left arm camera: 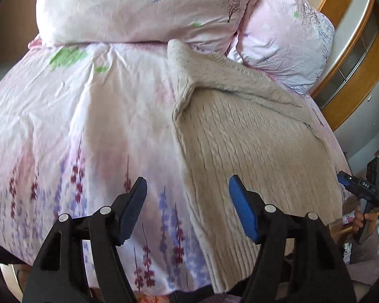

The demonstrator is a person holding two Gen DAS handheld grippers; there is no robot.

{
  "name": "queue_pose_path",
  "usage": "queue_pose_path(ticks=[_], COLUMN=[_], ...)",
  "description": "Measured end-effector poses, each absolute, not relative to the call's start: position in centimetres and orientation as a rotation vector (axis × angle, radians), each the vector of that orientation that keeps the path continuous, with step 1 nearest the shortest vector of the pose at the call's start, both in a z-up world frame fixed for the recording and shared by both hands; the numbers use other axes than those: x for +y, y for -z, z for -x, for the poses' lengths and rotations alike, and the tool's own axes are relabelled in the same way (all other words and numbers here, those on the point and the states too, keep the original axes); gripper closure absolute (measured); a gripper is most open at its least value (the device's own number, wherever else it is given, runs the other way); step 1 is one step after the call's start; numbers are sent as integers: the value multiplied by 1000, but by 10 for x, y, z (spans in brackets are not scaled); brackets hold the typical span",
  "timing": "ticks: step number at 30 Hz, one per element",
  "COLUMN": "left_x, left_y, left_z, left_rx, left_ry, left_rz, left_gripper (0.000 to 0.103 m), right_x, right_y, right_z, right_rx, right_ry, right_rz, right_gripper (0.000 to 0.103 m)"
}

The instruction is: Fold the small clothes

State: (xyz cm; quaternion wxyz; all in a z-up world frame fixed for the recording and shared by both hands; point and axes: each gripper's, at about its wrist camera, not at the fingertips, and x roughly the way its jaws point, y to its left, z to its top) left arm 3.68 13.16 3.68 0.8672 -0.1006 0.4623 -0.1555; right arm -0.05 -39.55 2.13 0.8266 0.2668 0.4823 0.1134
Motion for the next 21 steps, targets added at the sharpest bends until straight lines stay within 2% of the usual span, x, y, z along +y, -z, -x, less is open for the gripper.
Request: queue_pose_path(ticks=[4, 6, 8, 11, 13, 14, 15, 16, 17, 21], left_x=[130, 125, 123, 114, 109, 108, 108, 108, 108, 101], left_y=[-16, -15, -13, -10, -8, -7, -6, -5, -3, -22], left_z=[-13, -1, 7, 19, 24, 24, 24, 24, 23, 13], left_rx=[1011, 987, 995, 1002, 1006, 1008, 1012, 1019, 1035, 1017], left_ry=[356, 375, 422, 449, 458, 454, 451, 463, 486, 583], left_rz=[242, 234, 286, 306, 318, 321, 329, 351, 379, 402], left_gripper=[43, 43, 50, 56, 58, 63, 67, 85, 97, 97], right_x=[-389, -385, -382, -375, -367, -363, -361, -360, -359, -365], right_y=[-17, -16, -18, -19, -20, -20, -20, -21, -25, -65], right_z=[25, 37, 47, 55, 57, 57, 56, 55, 54, 30], right_rx=[1034, 1031, 1028, 1039, 1046, 1048, 1047, 1042, 1028, 904], right_ry=[-300, -331, -348, -409, -423, -430, -439, -449, -460, -517], right_rz=[-636, -665, -674, -709, -679, -670, -668, -669, -671, -710], right_gripper=[69, 69, 71, 83, 88, 93, 94, 95, 95, 96])
